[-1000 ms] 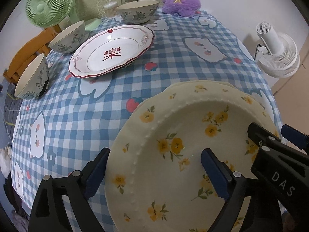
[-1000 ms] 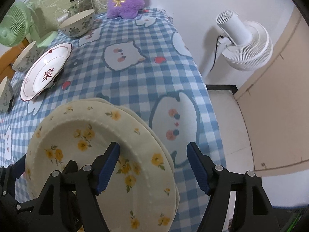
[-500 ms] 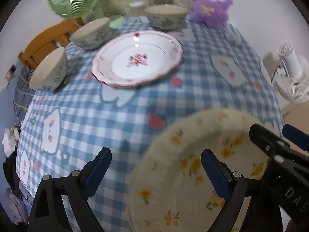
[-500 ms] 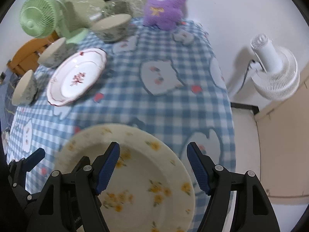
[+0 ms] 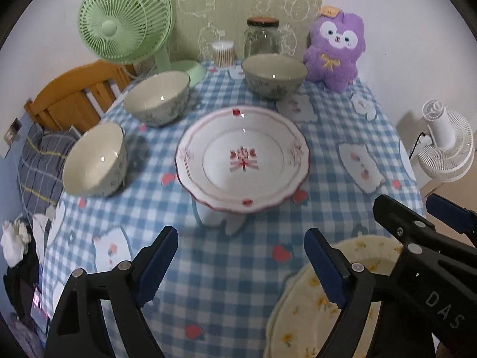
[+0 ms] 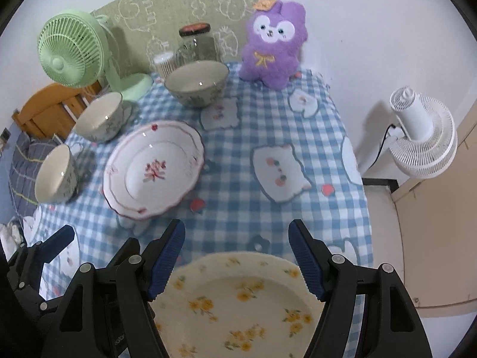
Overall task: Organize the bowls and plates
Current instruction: 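Move both tools to the rim of the white red-rimmed plate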
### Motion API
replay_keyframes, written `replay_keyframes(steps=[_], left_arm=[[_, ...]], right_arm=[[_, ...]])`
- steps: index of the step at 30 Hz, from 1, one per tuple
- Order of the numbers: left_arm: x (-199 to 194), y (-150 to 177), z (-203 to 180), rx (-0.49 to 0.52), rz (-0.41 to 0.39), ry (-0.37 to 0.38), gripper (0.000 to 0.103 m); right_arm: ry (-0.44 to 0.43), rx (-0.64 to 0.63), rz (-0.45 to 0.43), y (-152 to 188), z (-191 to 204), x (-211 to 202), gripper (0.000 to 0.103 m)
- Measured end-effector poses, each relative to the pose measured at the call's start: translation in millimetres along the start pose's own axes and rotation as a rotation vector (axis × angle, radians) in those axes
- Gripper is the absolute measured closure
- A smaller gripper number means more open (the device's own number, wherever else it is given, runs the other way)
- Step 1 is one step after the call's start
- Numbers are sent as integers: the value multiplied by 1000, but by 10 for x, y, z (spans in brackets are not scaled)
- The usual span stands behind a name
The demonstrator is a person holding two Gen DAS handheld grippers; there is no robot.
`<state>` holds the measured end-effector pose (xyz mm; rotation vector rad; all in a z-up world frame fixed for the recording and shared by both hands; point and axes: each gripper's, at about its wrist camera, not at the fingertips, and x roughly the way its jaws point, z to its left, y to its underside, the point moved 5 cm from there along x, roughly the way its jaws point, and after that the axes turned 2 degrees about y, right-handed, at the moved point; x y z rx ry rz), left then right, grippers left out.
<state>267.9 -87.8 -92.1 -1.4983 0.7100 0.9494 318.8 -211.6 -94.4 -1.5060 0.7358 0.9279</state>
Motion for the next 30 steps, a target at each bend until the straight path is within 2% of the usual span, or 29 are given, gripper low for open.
replay_keyframes(steps=[7,15,27,30], left_arm=[[-1,-306,211,42,-49,13,17],[207,-518,361,46,-47,40,28],[654,-731,507,72,-36,29,32],[802,-764,562,49,-20,32,32]], right_arm=[[29,24,-37,-209,230,16,29],[23,30,-39,-410,395,202,29],[-7,32,-16,-612,591,683,34],[-6,31,-14,-644,630,805,35]])
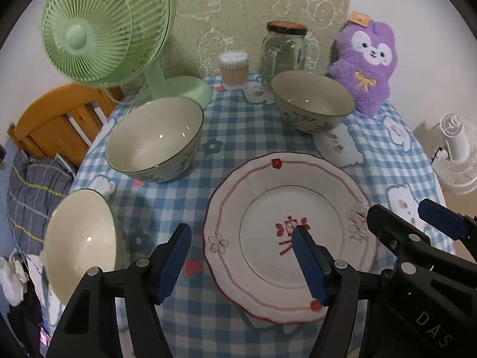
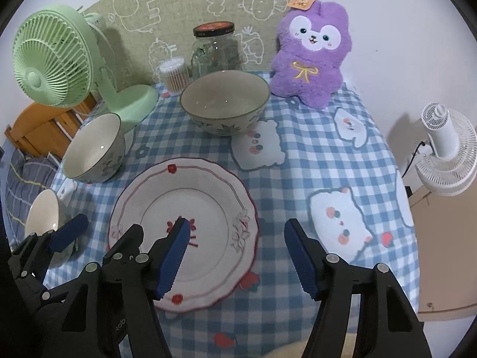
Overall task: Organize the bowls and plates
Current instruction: 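Move both tools to the rim of the white red-rimmed plate, then close both tools on the red-rimmed plate's rim and lift it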
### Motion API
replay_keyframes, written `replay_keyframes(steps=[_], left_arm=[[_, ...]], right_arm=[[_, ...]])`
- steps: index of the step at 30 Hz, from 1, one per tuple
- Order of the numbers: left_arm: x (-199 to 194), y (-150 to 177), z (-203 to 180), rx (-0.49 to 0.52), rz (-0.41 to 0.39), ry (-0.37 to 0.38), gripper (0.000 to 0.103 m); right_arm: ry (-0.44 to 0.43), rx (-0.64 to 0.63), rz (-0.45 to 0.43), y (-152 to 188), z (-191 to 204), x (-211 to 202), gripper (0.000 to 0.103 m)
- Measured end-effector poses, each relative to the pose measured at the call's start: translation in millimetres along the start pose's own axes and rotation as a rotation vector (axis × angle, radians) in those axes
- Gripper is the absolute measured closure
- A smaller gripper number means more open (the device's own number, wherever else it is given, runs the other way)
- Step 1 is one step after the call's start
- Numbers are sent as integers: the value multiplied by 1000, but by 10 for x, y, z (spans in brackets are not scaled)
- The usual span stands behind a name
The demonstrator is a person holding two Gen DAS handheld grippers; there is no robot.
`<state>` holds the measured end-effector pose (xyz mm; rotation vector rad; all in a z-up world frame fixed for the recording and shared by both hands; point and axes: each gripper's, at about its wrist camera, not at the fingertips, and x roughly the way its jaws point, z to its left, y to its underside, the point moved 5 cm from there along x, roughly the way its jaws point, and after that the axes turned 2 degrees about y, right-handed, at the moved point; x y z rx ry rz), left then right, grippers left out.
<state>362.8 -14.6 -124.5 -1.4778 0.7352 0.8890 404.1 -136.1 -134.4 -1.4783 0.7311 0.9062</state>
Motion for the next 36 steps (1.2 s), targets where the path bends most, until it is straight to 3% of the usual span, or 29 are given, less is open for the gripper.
replay_keyframes(steps=[10,18,29,36], left_arm=[[336,-23,72,-41,43,-1,37],[506,31,160,-61,76,-4,55],[548,1,157,-45,67,-14,55],[533,6,197,-50,96,-25,63]], right_arm=[[-6,16,56,4,51,405,41],[17,1,89,15,59,636,49],[77,-35,137,25,66,821,58],[75,-31,156,34,60,783,63]])
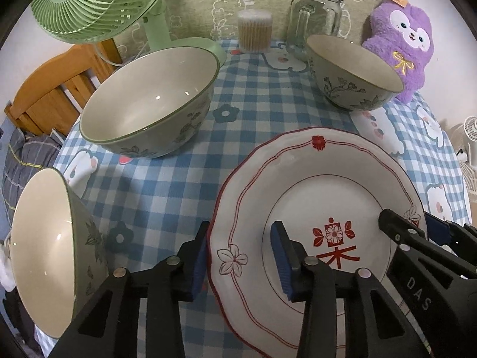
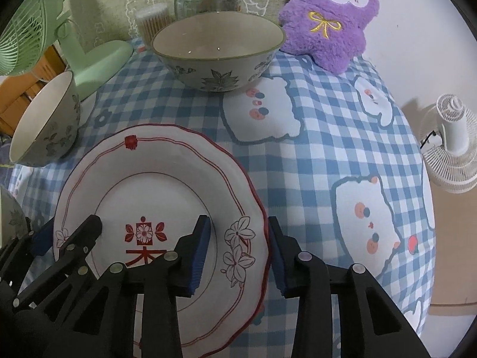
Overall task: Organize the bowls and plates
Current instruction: 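Close both tools on the red-rimmed plate's rim and lift it, then carry the red-rimmed plate with both tools over the cream plate stack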
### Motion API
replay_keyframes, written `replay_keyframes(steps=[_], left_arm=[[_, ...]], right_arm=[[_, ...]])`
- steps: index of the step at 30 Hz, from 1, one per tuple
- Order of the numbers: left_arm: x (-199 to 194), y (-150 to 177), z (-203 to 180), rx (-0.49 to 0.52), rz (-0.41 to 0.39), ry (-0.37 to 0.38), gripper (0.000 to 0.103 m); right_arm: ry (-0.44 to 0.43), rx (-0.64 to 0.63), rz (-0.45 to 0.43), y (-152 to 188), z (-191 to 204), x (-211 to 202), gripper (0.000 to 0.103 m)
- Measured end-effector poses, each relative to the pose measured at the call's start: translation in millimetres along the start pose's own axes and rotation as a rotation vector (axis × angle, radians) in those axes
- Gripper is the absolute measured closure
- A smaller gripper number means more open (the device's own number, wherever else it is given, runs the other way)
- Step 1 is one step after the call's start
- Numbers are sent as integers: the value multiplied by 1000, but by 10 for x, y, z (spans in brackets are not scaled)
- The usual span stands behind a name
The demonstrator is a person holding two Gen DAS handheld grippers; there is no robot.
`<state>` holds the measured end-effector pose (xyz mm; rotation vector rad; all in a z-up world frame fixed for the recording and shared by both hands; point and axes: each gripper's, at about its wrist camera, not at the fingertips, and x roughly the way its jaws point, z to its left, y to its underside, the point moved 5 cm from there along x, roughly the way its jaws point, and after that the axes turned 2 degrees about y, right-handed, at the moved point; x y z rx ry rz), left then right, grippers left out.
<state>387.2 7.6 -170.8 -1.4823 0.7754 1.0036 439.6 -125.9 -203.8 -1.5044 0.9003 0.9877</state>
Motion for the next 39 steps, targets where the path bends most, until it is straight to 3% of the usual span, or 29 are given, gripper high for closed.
replay_keyframes(steps=[15,39], left_arm=[[-435,133,38,7,-29,-18,65],[-1202,448,-325,111,-87,60,65]], right_arm=[[6,4,-46,182,1,-460,64],[66,129,-121,759,-434,-1373,67]])
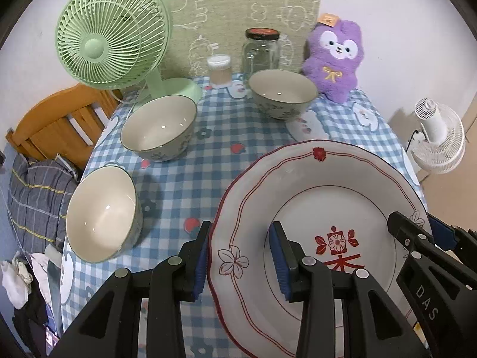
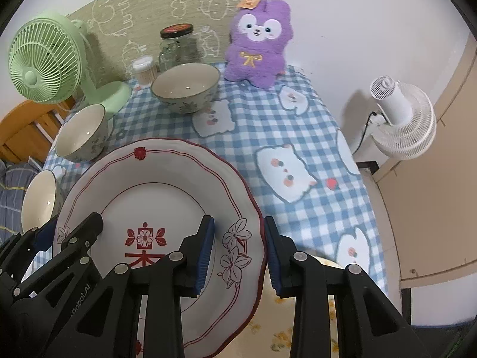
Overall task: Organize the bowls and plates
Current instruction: 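Carry the red-rimmed plate with both tools over the cream plate stack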
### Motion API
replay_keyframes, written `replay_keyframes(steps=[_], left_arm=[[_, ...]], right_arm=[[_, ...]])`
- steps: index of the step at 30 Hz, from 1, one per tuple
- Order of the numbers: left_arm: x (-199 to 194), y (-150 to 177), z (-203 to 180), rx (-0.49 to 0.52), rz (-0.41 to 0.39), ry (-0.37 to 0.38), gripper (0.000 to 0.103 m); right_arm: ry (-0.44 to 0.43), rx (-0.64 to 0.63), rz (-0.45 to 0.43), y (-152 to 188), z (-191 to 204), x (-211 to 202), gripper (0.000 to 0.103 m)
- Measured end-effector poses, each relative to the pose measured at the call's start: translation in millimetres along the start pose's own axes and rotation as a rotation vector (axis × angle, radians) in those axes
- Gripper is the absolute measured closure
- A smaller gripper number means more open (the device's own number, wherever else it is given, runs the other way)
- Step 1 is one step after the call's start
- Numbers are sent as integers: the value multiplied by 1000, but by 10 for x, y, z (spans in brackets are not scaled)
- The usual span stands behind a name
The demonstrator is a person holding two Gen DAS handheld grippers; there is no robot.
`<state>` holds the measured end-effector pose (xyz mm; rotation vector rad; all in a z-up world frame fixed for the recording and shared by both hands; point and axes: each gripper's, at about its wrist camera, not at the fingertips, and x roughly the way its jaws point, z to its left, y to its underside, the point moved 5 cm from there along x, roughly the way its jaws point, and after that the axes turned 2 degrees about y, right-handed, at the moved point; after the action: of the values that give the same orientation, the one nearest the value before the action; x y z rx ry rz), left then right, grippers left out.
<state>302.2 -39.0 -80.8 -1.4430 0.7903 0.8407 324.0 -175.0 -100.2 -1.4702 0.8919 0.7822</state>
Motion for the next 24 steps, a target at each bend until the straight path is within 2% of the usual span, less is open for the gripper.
replay_keyframes(steps=[24], left_arm=[[-195,588,-918,-28,34,11,65]], right_arm=[[8,-30,33,551,-959,-149,67]])
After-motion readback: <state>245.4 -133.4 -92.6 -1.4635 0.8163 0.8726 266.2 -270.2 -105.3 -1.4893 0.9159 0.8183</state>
